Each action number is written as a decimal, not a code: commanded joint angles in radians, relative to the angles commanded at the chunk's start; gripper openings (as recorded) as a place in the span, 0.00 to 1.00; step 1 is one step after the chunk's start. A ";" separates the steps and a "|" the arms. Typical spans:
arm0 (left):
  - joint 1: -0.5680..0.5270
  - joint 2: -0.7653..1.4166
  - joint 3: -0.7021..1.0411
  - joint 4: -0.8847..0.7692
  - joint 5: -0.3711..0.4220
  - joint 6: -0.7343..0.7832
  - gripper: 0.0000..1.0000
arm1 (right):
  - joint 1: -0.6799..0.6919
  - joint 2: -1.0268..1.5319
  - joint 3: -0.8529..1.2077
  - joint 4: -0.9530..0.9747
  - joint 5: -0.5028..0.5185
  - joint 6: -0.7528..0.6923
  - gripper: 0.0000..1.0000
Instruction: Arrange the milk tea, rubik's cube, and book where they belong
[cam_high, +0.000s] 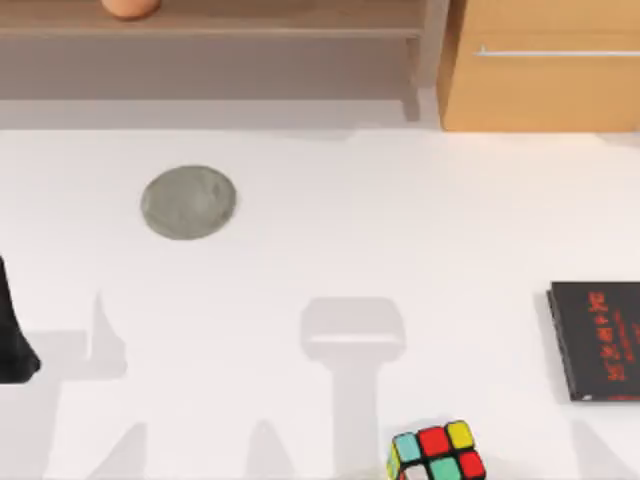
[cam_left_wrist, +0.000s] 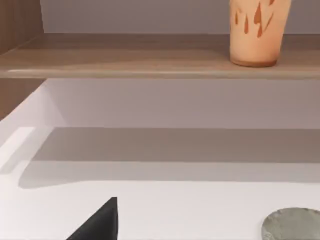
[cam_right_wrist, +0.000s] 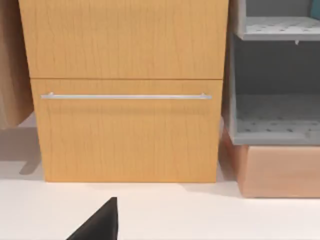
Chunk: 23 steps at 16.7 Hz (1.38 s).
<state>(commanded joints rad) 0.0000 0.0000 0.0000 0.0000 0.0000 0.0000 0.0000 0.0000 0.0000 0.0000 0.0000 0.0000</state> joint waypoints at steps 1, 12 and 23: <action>0.000 0.000 0.000 0.000 0.000 0.000 1.00 | 0.000 0.000 0.000 0.000 0.000 0.000 1.00; -0.076 0.567 0.328 0.294 -0.058 0.001 1.00 | 0.000 0.000 0.000 0.000 0.000 0.000 1.00; -0.193 1.614 0.845 0.754 -0.151 0.004 1.00 | 0.000 0.000 0.000 0.000 0.000 0.000 1.00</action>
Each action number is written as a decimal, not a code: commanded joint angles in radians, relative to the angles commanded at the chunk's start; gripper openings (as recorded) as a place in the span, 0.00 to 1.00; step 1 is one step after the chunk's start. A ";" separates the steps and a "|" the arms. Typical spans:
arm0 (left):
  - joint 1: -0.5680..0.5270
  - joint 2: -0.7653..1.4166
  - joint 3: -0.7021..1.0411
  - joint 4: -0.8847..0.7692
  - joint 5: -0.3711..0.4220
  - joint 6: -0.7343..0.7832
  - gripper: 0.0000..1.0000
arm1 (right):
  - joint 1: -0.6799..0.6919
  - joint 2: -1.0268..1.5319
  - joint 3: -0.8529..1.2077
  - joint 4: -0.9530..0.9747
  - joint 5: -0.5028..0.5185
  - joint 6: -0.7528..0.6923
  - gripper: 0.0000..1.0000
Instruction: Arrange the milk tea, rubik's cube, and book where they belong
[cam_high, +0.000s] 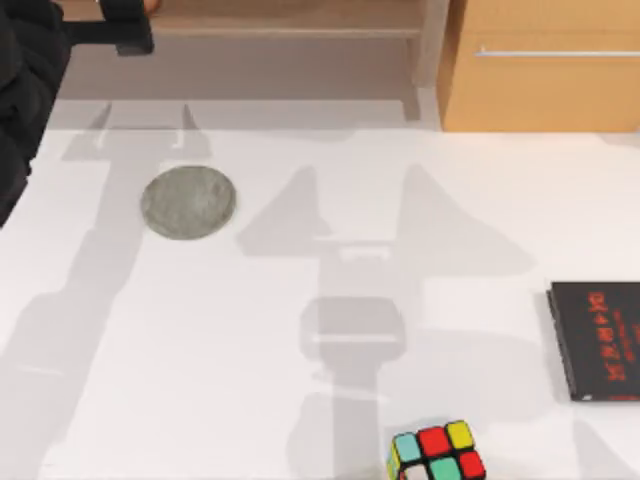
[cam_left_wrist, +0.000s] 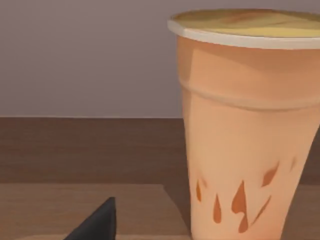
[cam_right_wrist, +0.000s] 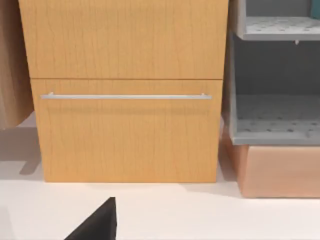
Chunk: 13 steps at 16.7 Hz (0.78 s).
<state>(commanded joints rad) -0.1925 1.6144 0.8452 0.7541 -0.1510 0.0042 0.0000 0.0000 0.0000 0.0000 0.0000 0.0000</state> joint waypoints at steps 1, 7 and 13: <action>-0.007 0.060 0.034 0.030 -0.006 0.000 1.00 | 0.000 0.000 0.000 0.000 0.000 0.000 1.00; -0.027 0.207 0.121 0.109 -0.023 0.001 1.00 | 0.000 0.000 0.000 0.000 0.000 0.000 1.00; -0.021 0.235 0.157 0.097 -0.017 0.001 1.00 | 0.000 0.000 0.000 0.000 0.000 0.000 1.00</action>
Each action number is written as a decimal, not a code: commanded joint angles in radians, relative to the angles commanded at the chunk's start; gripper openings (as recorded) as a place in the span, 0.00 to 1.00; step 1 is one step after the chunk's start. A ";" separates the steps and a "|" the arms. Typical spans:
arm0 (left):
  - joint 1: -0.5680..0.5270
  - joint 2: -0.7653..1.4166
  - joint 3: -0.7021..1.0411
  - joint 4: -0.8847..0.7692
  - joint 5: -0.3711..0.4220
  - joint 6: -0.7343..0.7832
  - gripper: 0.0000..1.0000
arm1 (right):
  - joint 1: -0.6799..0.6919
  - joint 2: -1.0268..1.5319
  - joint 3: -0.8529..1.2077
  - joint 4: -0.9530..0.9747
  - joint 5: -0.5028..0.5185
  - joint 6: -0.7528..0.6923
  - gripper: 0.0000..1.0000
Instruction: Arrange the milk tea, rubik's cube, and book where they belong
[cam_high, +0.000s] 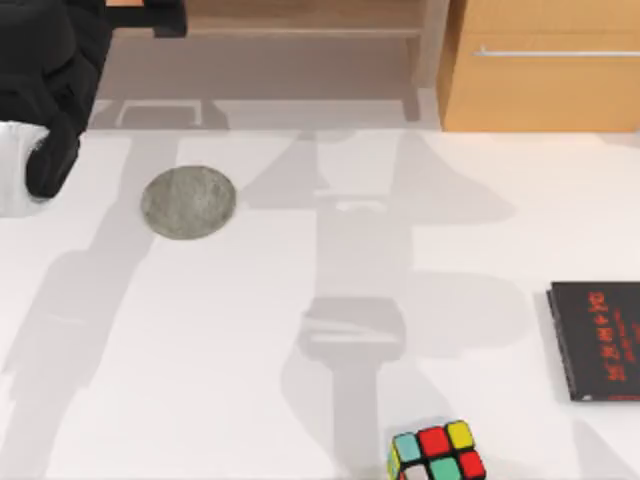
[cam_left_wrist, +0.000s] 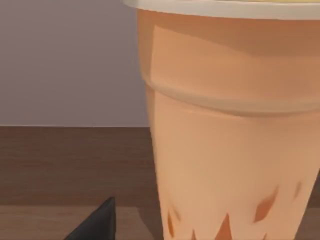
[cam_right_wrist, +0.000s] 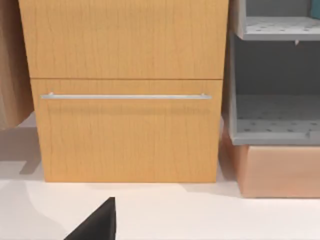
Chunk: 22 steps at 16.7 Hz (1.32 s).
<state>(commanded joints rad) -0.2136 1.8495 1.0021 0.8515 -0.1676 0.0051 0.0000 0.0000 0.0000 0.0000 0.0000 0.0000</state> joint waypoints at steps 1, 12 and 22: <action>0.002 0.024 0.033 -0.009 0.003 0.000 1.00 | 0.000 0.000 0.000 0.000 0.000 0.000 1.00; 0.025 0.230 0.341 -0.108 0.029 -0.001 1.00 | 0.000 0.000 0.000 0.000 0.000 0.000 1.00; 0.025 0.230 0.341 -0.108 0.029 -0.001 0.32 | 0.000 0.000 0.000 0.000 0.000 0.000 1.00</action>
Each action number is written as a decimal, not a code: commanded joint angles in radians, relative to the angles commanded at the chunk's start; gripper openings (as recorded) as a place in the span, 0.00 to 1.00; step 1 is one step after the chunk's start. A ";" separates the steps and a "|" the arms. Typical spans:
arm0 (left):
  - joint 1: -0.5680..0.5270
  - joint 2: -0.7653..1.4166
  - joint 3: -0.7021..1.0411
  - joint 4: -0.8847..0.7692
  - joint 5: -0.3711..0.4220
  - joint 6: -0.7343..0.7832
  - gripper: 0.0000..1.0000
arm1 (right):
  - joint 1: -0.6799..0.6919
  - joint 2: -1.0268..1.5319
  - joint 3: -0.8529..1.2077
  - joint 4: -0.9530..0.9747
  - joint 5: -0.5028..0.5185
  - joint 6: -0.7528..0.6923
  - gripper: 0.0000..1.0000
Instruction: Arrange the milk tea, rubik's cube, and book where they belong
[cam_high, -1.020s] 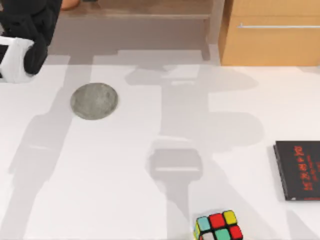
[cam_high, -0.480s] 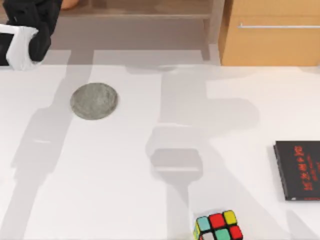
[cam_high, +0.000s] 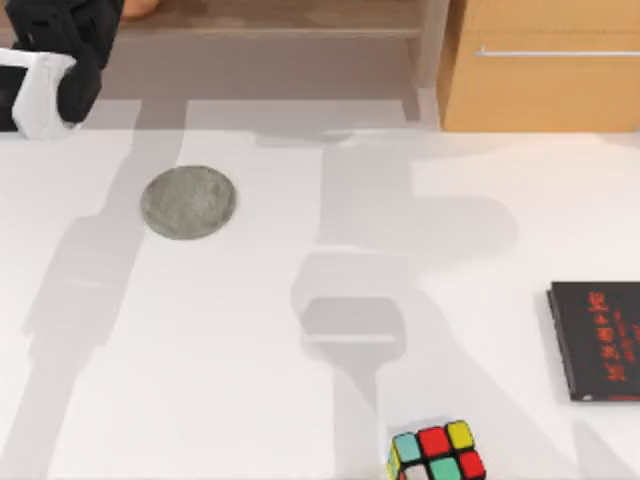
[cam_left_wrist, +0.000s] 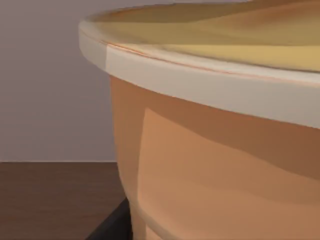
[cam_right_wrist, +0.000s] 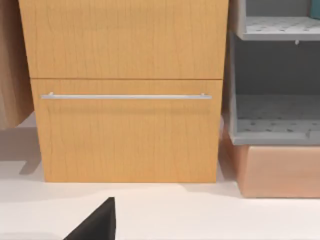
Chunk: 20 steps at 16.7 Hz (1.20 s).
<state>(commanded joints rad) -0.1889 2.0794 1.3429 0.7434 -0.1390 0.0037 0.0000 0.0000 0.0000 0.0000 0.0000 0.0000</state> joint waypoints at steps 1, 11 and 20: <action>0.000 0.000 0.000 0.000 0.000 0.000 0.25 | 0.000 0.000 0.000 0.000 0.000 0.000 1.00; 0.000 0.000 0.000 0.000 0.000 0.000 0.00 | 0.000 0.000 0.000 0.000 0.000 0.000 1.00; -0.022 -0.176 -0.230 0.043 -0.022 0.003 0.00 | 0.000 0.000 0.000 0.000 0.000 0.000 1.00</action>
<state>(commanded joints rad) -0.2112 1.9037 1.1133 0.7869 -0.1612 0.0064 0.0000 0.0000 0.0000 0.0000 0.0000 0.0000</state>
